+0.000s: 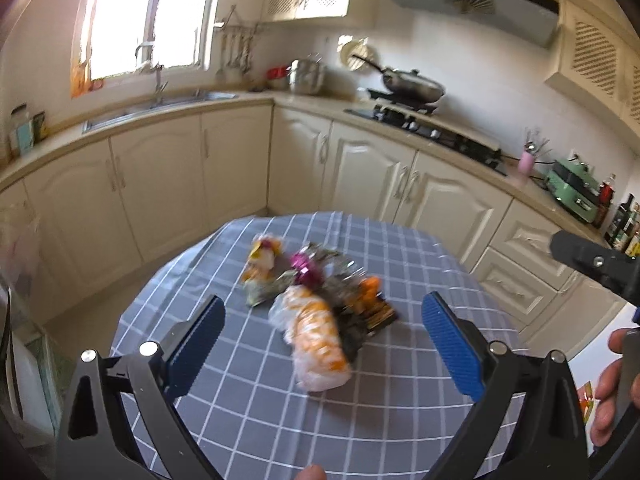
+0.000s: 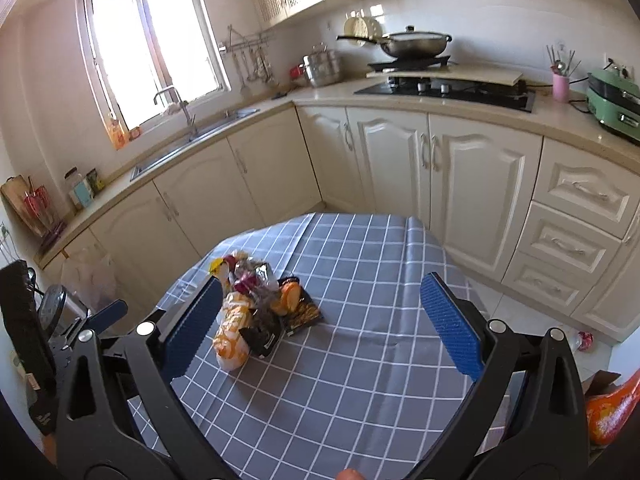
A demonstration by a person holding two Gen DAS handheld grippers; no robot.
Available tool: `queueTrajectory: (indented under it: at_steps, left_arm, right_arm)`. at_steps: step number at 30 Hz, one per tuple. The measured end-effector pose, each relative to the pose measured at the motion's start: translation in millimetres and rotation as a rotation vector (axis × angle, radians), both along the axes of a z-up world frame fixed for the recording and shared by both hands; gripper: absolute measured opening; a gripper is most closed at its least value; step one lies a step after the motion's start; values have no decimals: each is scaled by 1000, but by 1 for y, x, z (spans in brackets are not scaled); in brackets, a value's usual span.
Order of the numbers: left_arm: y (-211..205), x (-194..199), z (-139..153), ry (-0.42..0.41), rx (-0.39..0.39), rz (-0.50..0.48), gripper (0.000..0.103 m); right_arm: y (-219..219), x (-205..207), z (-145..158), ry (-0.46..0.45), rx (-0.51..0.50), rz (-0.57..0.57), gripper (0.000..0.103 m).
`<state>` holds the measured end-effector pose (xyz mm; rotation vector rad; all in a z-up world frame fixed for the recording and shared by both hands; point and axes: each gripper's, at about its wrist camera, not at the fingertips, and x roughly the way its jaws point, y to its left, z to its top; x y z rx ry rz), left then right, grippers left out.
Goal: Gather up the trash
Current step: 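Grasp the orange-printed plastic bag with the left tool while the right tool grasps a black snack wrapper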
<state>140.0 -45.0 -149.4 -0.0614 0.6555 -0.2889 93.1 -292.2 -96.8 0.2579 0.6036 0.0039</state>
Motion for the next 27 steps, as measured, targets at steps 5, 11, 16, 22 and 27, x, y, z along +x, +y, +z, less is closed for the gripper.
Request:
queueTrajectory:
  at_steps: [5,11,16,22,27]
  left_arm:
    - [4,23,-37,81,26,37,96]
    - [-5,59,-79,152,73,62,96]
    - [-10,89,-110,239,37,36,96]
    - [-5,93,-127,283,5,-9,50]
    - [14,80,-127,279,4,9,49]
  right_arm:
    - [1,12,-18,48,11,1,97]
    - [-3,23,-38,104,21,3,97]
    - [-3,34,-51,139,31,17,97]
    - [10,56,-77,197,64,76,97]
    - [35,85,-113,281,88,144,97]
